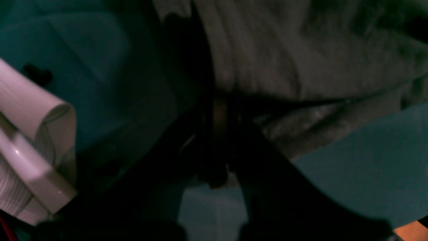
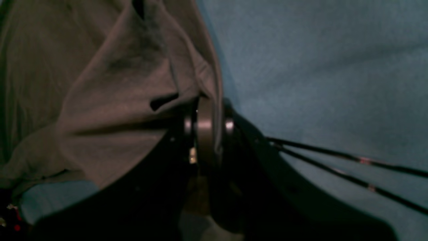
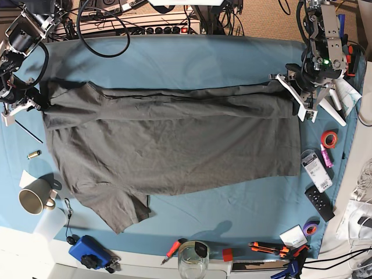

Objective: Fold the T-shirt properly
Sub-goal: 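Pull the folded grey shirt toward the robot with both grippers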

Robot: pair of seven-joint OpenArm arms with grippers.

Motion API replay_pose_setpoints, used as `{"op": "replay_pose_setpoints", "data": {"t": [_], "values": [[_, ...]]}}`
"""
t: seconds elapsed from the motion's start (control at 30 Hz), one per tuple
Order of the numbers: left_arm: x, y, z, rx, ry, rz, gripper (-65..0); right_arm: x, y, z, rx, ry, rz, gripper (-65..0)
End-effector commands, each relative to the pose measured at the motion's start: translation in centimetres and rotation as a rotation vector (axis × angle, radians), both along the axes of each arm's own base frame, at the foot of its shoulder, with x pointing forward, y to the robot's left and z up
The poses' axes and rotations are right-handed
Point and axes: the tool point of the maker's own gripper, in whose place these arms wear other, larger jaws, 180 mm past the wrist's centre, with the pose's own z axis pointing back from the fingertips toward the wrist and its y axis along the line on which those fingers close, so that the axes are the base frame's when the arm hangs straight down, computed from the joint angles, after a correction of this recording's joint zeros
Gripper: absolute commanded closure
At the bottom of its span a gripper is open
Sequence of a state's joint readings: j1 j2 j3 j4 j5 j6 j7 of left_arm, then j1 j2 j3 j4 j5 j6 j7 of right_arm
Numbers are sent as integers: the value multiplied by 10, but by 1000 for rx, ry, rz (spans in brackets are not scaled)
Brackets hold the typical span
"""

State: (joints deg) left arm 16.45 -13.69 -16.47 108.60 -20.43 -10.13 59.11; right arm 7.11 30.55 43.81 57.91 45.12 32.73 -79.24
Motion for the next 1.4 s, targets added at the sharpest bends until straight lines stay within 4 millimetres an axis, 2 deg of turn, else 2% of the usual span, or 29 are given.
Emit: {"op": "replay_pose_setpoints", "data": {"t": [0.0,0.13,0.27,0.37,0.57,0.67,0.97,1.17,1.23,1.37], "values": [[3,4,6,19,-17,-7,0,3,-12,14,-28,-20,10,0],[3,5,5,26,-14,-7,0,13,-6,26,10,-96,19,0],[-2,7,2,33,15,-10,0,7,-7,23,10,-85,18,0],[-5,12,1,48,25,-16,0,-3,-14,27,19,-110,-16,0],[-7,29,4,103,36,-32,0,-32,-47,51,-57,-168,-118,0],[-8,33,6,103,43,-44,0,-45,-50,58,-93,-169,-110,0],[-39,51,0,163,132,-83,0,-70,-48,52,-123,-107,-87,0],[-51,52,5,179,135,-94,0,-96,-42,43,-91,-67,-81,0],[-53,52,5,179,132,-92,0,-103,-42,40,-92,-46,-79,0],[-45,53,10,177,83,-86,0,-104,-42,39,-92,-44,-79,0]]}}
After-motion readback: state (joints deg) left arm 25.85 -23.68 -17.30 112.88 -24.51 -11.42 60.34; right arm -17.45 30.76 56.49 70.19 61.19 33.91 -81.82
